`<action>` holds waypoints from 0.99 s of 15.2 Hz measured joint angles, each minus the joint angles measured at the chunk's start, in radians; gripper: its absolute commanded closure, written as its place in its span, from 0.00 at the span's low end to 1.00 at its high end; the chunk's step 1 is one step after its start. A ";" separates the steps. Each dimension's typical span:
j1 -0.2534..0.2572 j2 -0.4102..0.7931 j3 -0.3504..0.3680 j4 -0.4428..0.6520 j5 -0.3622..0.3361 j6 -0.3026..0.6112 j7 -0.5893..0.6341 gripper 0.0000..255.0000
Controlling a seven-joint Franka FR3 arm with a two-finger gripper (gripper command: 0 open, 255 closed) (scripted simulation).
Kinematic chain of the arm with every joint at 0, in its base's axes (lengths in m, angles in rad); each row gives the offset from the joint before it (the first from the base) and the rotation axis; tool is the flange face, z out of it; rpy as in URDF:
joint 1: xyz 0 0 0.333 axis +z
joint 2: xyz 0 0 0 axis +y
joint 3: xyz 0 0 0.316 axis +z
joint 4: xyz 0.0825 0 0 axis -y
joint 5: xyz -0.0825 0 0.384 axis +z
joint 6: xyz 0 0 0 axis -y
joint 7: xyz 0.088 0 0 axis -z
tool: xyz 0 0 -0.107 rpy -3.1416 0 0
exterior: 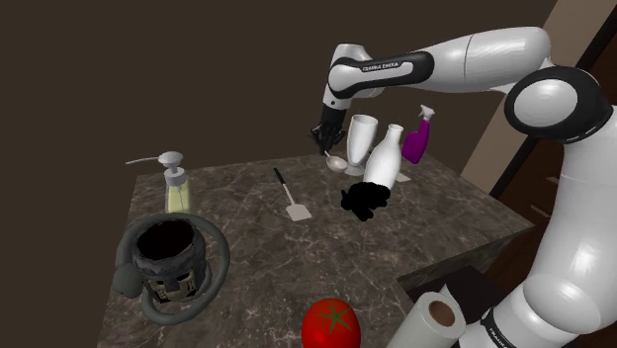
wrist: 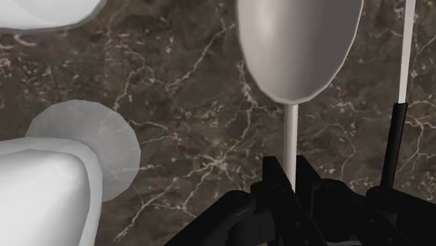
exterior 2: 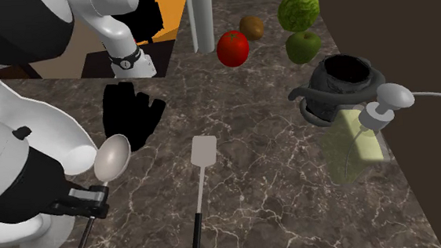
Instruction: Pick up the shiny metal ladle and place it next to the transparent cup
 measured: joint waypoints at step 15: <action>0.002 0.065 -0.008 -0.105 -0.012 0.168 -0.008 1.00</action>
